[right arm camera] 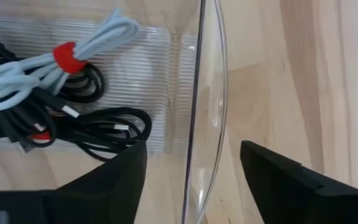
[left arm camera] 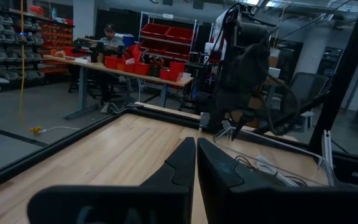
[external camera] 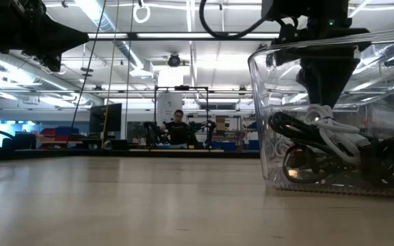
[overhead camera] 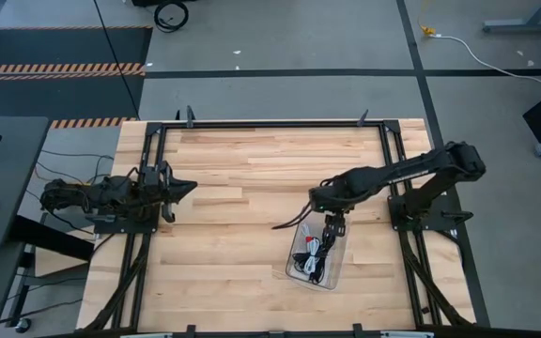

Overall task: Pick and place USB-C Cables
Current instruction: Move the transparent bin to the center of the table

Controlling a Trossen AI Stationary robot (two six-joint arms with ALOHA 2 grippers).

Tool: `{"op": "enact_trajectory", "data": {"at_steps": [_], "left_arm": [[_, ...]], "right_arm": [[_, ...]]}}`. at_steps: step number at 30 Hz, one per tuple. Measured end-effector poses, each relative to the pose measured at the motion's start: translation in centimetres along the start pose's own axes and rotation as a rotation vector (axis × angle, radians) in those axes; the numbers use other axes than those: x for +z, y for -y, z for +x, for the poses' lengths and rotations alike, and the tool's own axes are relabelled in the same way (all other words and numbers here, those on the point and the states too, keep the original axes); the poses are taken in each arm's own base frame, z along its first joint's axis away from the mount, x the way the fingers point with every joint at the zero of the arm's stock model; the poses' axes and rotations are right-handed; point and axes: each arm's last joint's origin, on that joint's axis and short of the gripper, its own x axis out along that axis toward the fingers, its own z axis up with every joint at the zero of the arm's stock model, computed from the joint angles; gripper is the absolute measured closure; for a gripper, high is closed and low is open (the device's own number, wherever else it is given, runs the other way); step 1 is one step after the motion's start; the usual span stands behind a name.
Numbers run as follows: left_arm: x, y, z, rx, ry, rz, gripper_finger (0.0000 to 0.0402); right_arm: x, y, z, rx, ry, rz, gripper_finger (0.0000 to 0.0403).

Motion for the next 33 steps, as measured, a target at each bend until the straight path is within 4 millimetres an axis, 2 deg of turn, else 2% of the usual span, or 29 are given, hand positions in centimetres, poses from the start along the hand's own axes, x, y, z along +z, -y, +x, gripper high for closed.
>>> {"op": "enact_trajectory", "data": {"at_steps": [4, 8, 11, 16, 18, 21, 26, 33], "left_arm": [[0.0, 0.0, 0.0, 0.0, 0.0, 0.0, 0.0377], [0.0, 0.0, 0.0, 0.0, 0.002, 0.001, 0.0377], [0.1, 0.0, 0.0, -0.001, 0.006, -0.001, 0.0377], [0.1, 0.0, 0.0, -0.001, 0.007, -0.004, 0.0377], [0.1, 0.0, 0.0, -0.001, 0.007, -0.004, 0.0377], [0.1, 0.0, 0.0, -0.001, 0.009, -0.005, 0.0377], [0.1, 0.0, 0.0, -0.002, 0.009, -0.004, 0.0377], [0.1, 0.0, 0.0, -0.001, 0.009, -0.004, 0.0377]], "right_arm": [[0.2, -0.1, 0.5, -0.009, -0.015, -0.012, 0.0128], [0.4, -0.2, 0.9, -0.016, -0.02, -0.057, 0.0154], [0.6, -0.2, 1.3, -0.031, -0.024, -0.081, 0.02], [0.9, -0.2, 1.8, -0.027, -0.03, -0.131, 0.0305], [1.3, -0.2, 1.9, 0.003, -0.018, -0.148, 0.0335], [1.5, 0.2, 2.1, 0.025, -0.013, -0.166, 0.0334], [2.7, 0.6, 2.2, 0.029, 0.09, -0.274, 0.0334], [5.7, 1.3, 1.6, -0.019, 0.294, -0.456, 0.0334]]}}
